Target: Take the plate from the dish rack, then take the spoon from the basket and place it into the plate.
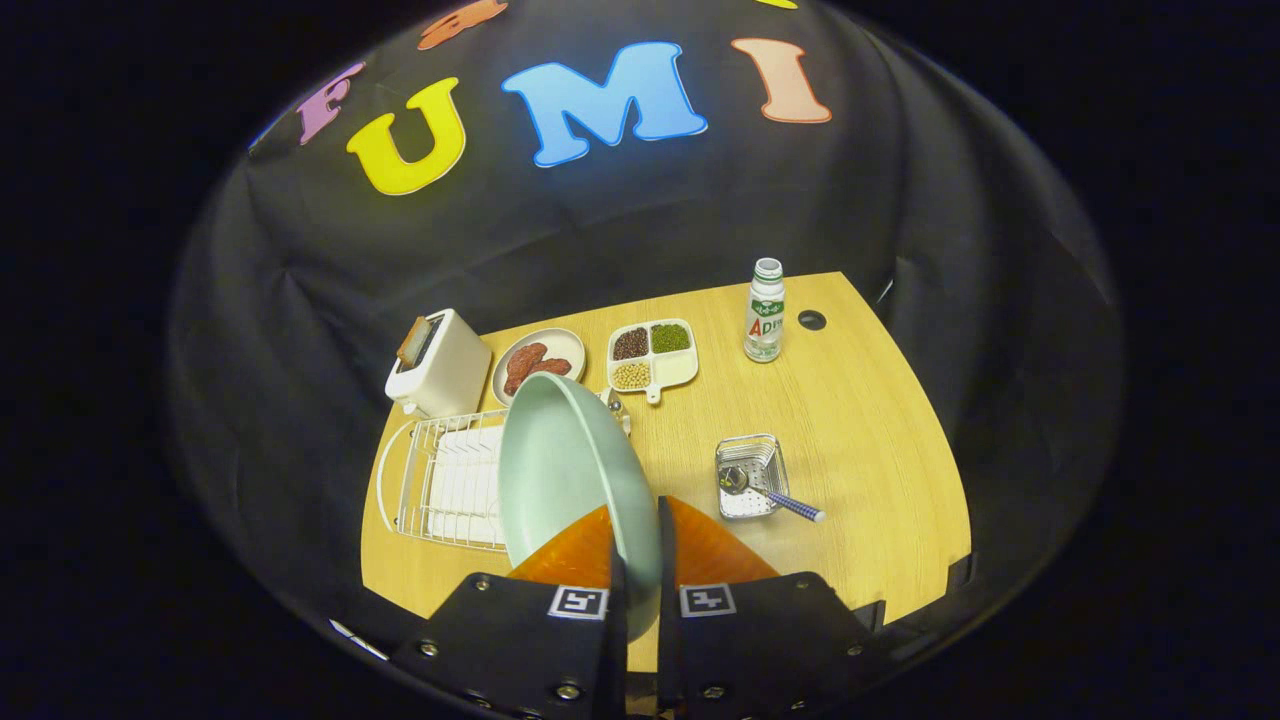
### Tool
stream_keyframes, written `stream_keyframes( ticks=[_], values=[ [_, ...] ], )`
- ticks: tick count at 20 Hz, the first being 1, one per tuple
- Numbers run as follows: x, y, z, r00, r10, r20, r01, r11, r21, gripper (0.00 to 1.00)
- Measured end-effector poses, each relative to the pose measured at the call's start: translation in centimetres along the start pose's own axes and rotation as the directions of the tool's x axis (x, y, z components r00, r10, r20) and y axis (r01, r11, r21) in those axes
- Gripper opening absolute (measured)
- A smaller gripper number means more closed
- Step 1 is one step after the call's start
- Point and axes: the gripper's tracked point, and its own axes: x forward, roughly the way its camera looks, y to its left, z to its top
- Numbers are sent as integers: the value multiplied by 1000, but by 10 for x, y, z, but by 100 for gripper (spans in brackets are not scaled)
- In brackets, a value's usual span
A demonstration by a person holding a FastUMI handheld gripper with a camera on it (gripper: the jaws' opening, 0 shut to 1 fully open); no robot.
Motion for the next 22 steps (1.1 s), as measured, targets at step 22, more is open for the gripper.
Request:
stream_keyframes(
  ticks=[22],
  values=[
    [35, -55, -138, 943, 300, -147, -267, 941, 207, 12]
  ],
)
